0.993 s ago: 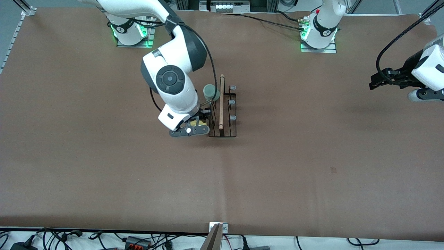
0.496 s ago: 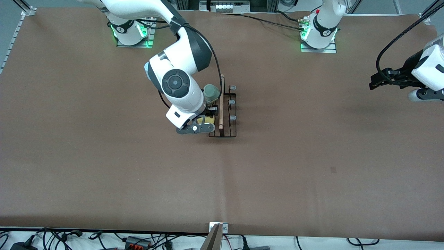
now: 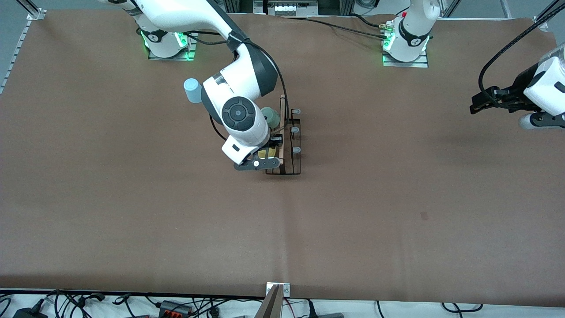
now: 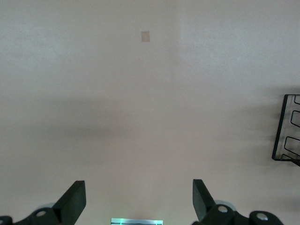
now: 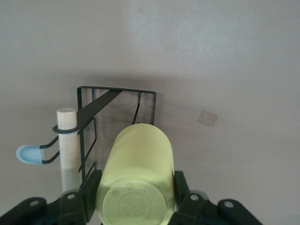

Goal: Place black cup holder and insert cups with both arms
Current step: 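Open the right gripper and draw it back from the yellow cup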

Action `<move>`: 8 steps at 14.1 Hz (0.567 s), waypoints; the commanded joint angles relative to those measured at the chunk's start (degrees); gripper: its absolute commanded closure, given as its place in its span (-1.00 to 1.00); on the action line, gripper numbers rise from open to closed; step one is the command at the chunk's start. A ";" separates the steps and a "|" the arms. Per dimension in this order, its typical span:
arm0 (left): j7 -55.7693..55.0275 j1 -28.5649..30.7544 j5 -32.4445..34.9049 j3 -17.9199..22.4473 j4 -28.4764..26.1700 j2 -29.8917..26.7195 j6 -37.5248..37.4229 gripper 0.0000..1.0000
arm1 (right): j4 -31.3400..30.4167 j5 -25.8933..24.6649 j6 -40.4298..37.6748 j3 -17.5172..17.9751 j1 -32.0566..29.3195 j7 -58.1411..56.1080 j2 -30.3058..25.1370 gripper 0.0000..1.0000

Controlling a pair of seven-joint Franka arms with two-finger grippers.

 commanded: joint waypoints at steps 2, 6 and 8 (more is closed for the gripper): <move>-0.47 0.07 -0.05 -0.02 1.84 0.82 -1.40 -1.00 | -0.05 0.96 0.43 -0.40 0.53 0.36 1.37 0.69; -0.47 0.16 -0.14 -0.02 1.84 0.82 -1.40 -1.00 | -0.05 0.96 2.44 -0.40 1.50 1.06 2.43 0.69; -0.47 0.16 -0.14 -0.02 1.84 0.82 -1.40 -1.00 | -0.05 1.05 3.32 -0.32 1.50 1.32 2.69 0.69</move>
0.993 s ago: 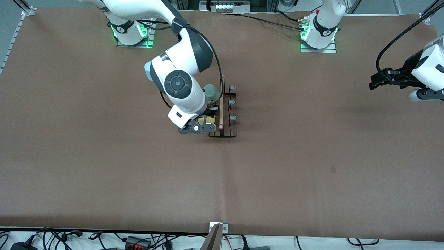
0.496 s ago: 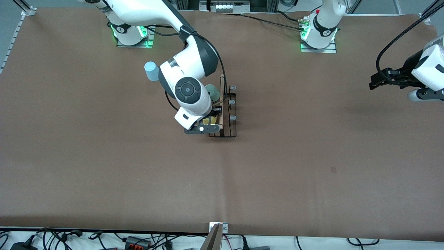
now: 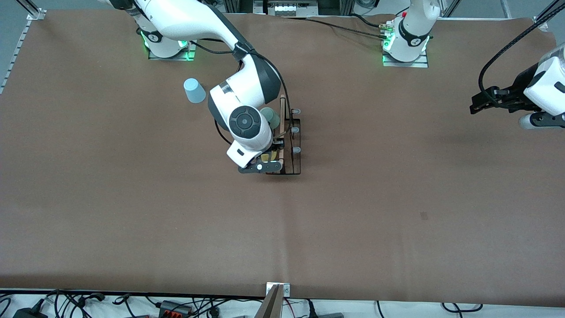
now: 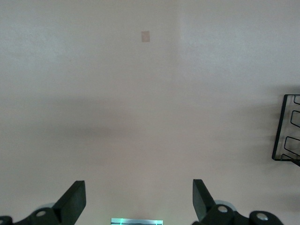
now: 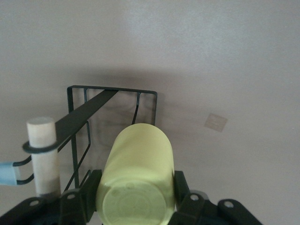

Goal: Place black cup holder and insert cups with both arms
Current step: 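Open the right gripper and draw it back from the yellow cup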

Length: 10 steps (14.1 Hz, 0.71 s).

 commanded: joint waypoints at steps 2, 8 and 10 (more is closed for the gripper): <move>-0.47 0.16 -0.14 -0.02 1.76 0.82 -1.40 -1.00 | 0.00 1.00 1.02 -0.41 0.71 1.11 0.07 0.54; -0.47 0.16 -0.14 -0.02 1.84 0.82 -1.40 -1.00 | 0.44 0.29 0.58 -1.20 0.36 0.68 -1.51 -1.00; -0.47 0.16 -0.14 0.07 1.76 0.82 -1.40 -1.00 | 0.44 0.21 0.14 -1.46 -0.08 0.15 -3.27 -1.00</move>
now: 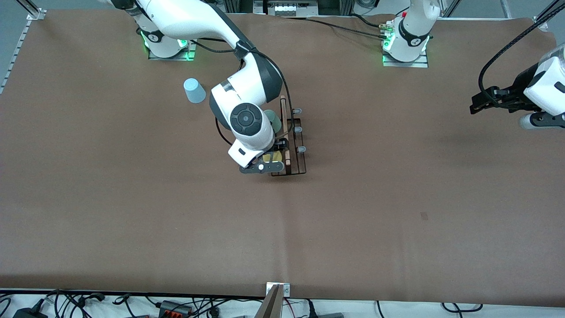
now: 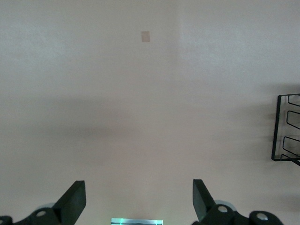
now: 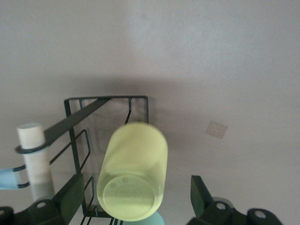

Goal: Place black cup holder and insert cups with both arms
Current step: 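Open the right gripper and draw it back from the yellow cup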

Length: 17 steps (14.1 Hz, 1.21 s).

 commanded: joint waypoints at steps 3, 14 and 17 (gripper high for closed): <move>-0.47 0.16 -0.14 0.07 1.76 0.82 -1.39 -1.00 | -0.29 0.04 -0.87 -3.32 -0.11 -0.51 -3.78 -1.00; -0.30 0.16 -0.14 0.07 1.85 0.82 -1.39 -1.00 | 0.15 0.12 -10.97 -18.53 -6.25 -17.54 -12.67 -1.00; -0.30 0.16 -0.14 -0.02 1.85 0.82 -1.39 -1.00 | 0.15 1.00 -11.06 -19.32 -8.36 -18.08 -13.46 -1.00</move>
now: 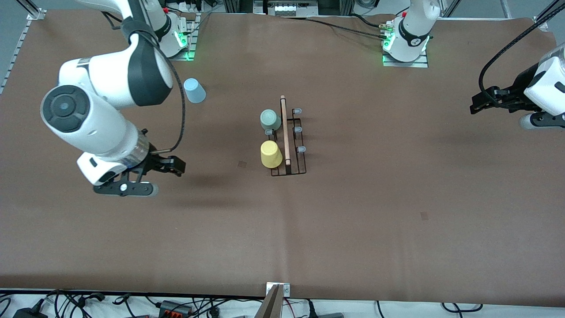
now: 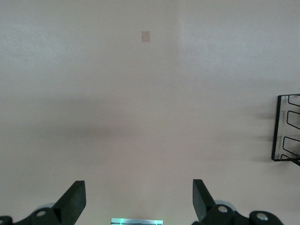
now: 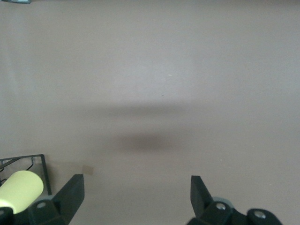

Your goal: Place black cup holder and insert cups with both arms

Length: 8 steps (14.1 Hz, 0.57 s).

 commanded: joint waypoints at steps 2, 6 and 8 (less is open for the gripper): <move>-0.29 0.12 -0.14 0.06 1.84 0.82 -1.39 -1.00 | -0.65 1.00 -1.01 -0.38 -1.29 -2.43 -1.80 -1.00; -0.12 0.12 -0.14 0.06 1.84 0.82 -1.39 -1.00 | -0.73 0.22 -0.92 4.60 -9.08 -1.65 -4.59 -1.00; -0.12 0.12 -0.14 0.06 1.84 0.82 -1.39 -1.00 | -2.13 -2.32 -0.75 10.58 -17.07 -1.91 -7.76 -1.00</move>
